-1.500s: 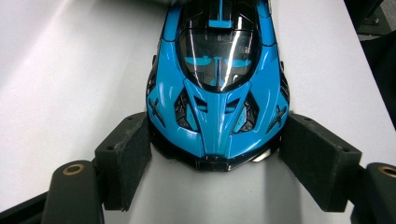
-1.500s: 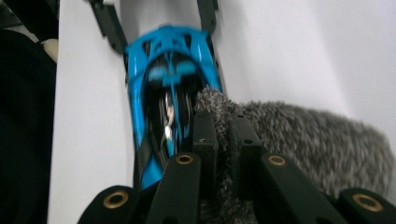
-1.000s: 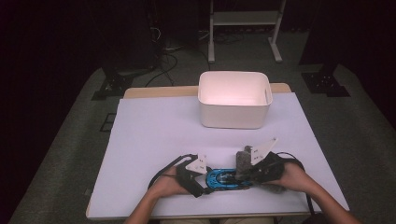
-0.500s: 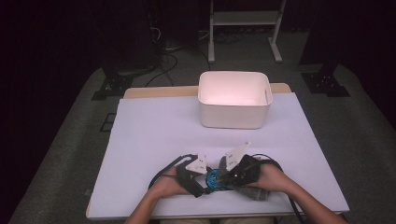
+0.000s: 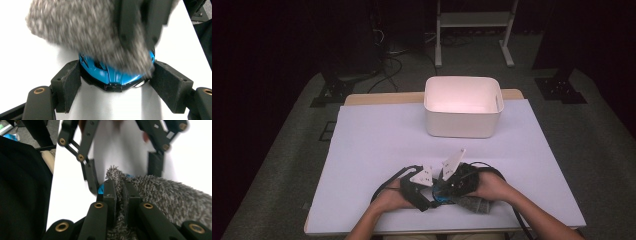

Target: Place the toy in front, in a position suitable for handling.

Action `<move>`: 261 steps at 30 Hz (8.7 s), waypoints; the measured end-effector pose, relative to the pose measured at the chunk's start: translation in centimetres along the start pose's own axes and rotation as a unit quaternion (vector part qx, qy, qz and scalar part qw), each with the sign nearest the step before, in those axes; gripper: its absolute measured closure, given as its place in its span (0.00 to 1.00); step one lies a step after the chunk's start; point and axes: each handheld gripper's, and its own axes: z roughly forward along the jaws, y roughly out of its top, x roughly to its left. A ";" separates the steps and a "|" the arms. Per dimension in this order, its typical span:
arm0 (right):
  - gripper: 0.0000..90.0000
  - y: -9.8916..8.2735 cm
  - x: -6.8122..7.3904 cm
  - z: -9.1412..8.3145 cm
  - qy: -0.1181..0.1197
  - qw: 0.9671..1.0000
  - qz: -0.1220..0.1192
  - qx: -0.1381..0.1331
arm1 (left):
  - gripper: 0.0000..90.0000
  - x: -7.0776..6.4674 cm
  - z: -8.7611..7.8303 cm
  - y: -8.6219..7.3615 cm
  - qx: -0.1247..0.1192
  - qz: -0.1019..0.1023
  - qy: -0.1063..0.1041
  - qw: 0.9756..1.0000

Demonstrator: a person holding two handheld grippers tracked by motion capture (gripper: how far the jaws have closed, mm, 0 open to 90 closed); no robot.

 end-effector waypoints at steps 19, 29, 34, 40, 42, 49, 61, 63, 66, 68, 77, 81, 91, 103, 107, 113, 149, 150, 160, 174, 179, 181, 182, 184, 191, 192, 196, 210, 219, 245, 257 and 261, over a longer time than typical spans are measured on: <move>0.92 0.2 -1.9 -0.1 -0.036 0.999 0.004 0.007 | 0.28 0.0 0.0 0.0 -0.003 -0.002 -0.002 1.000; 0.91 -0.2 -1.6 -0.4 -0.030 1.000 0.008 0.003 | 0.28 0.0 0.0 0.0 -0.002 -0.002 -0.005 1.000; 0.91 1.0 -1.0 1.2 -0.009 1.000 -0.009 0.001 | 0.28 0.0 0.0 0.0 -0.002 -0.001 -0.004 1.000; 0.91 1.4 0.2 2.0 0.022 0.999 -0.023 0.002 | 0.28 0.0 0.0 0.0 0.000 0.000 -0.002 1.000; 0.91 1.1 0.5 1.4 0.021 1.000 -0.019 0.000 | 0.28 0.0 0.0 0.0 0.000 0.000 -0.003 1.000; 0.91 -1.7 1.1 -1.3 0.008 1.000 -0.002 -0.003 | 0.28 0.1 0.0 0.0 0.002 0.001 -0.004 1.000; 0.92 -8.4 1.1 -6.2 -0.040 0.996 0.076 -0.017 | 0.28 0.1 -0.1 0.0 0.001 0.002 -0.005 1.000; 0.91 -9.2 1.0 -6.7 -0.044 0.995 0.086 -0.027 | 0.28 0.2 -0.1 -0.1 0.002 0.002 -0.006 1.000; 0.91 -9.7 1.1 -7.1 -0.051 0.994 0.089 -0.030 | 0.28 0.2 -0.1 0.0 0.002 0.003 -0.006 1.000; 0.91 -9.7 1.0 -7.1 -0.052 0.994 0.089 -0.030 | 0.28 0.2 -0.1 0.0 0.002 0.002 -0.006 1.000; 0.91 -7.9 0.1 -5.7 -0.036 0.996 0.079 -0.030 | 0.28 0.2 0.0 -0.1 -0.003 -0.003 -0.009 1.000; 0.92 -6.9 -0.4 -5.2 -0.027 0.996 0.073 -0.036 | 0.28 0.2 0.0 -0.1 -0.003 -0.003 -0.010 1.000; 0.91 -4.0 -2.0 -3.2 -0.022 0.997 0.058 -0.049 | 0.28 0.2 -0.1 -0.1 -0.003 -0.001 -0.010 1.000; 0.91 -7.5 -1.5 -5.5 -0.025 0.995 0.091 -0.046 | 0.28 0.2 -0.1 0.0 0.000 -0.001 -0.010 1.000; 0.91 -8.8 -0.5 -5.9 -0.022 0.992 0.102 -0.068 | 0.28 0.2 -0.1 0.0 0.001 -0.001 -0.010 1.000; 0.91 -8.9 0.2 -5.4 -0.014 0.993 0.096 -0.063 | 0.25 0.1 0.0 0.4 0.015 0.005 -0.010 1.000; 0.93 -10.2 2.3 -4.9 -0.055 0.992 0.077 -0.083 | 0.26 3.2 -0.2 1.4 0.021 -0.139 -0.076 0.987; 0.93 -10.2 2.3 -4.9 -0.054 0.992 0.080 -0.085 | 0.26 3.2 -0.1 1.6 0.023 -0.138 -0.080 0.987; 0.94 -11.0 3.0 -5.1 -0.056 0.989 0.088 -0.105 | 0.31 3.3 0.6 2.1 0.022 -0.154 -0.112 0.981; 0.94 -11.3 3.8 -5.1 -0.069 0.988 0.078 -0.111 | 0.36 3.2 0.4 1.7 0.006 -0.162 -0.108 0.981; 0.94 -11.4 4.2 -5.1 -0.065 0.989 0.073 -0.110 | 0.35 3.0 1.1 2.0 0.006 -0.169 -0.131 0.977; 0.94 -11.4 4.4 -5.1 -0.067 0.989 0.070 -0.110 | 0.39 2.8 1.2 2.1 0.006 -0.165 -0.139 0.976; 0.94 -11.4 4.5 -5.1 -0.067 0.989 0.069 -0.108 | 0.39 2.7 1.2 2.2 0.005 -0.167 -0.137 0.976; 0.94 -11.4 4.5 -5.1 -0.064 0.990 0.066 -0.107 | 0.52 2.8 0.7 2.1 -0.009 -0.167 -0.133 0.977; 0.94 -11.0 5.2 -5.8 -0.049 0.989 0.066 -0.124 | 0.65 1.5 -0.4 2.1 -0.041 -0.103 -0.125 0.986; 0.94 -10.9 5.3 -6.1 -0.049 0.988 0.068 -0.132 | 0.69 1.3 -0.6 2.2 -0.045 -0.095 -0.129 0.986; 0.94 -9.9 5.4 -7.5 -0.053 0.984 0.066 -0.157 | 0.74 0.3 -0.9 2.5 -0.045 -0.060 -0.112 0.991; 0.94 -4.2 2.4 -6.3 -0.032 0.994 0.016 -0.104 | 0.74 -1.1 -1.7 2.6 -0.034 0.038 -0.046 0.998; 0.93 -7.0 3.5 -7.7 -0.040 0.994 0.038 -0.092 | 0.67 -0.5 -0.7 1.6 -0.037 0.008 -0.074 0.997; 0.93 -7.1 1.0 -8.6 -0.063 0.994 0.047 -0.079 | 0.78 0.9 -2.4 0.0 -0.042 0.022 -0.019 0.999; 0.93 -4.6 0.5 -6.8 -0.044 0.996 0.021 -0.072 | 0.78 1.8 -2.3 -0.2 -0.051 0.040 -0.020 0.998; 0.93 -4.5 0.2 -6.8 -0.042 0.996 0.024 -0.070 | 0.79 1.8 -2.4 -0.4 -0.055 0.037 -0.021 0.998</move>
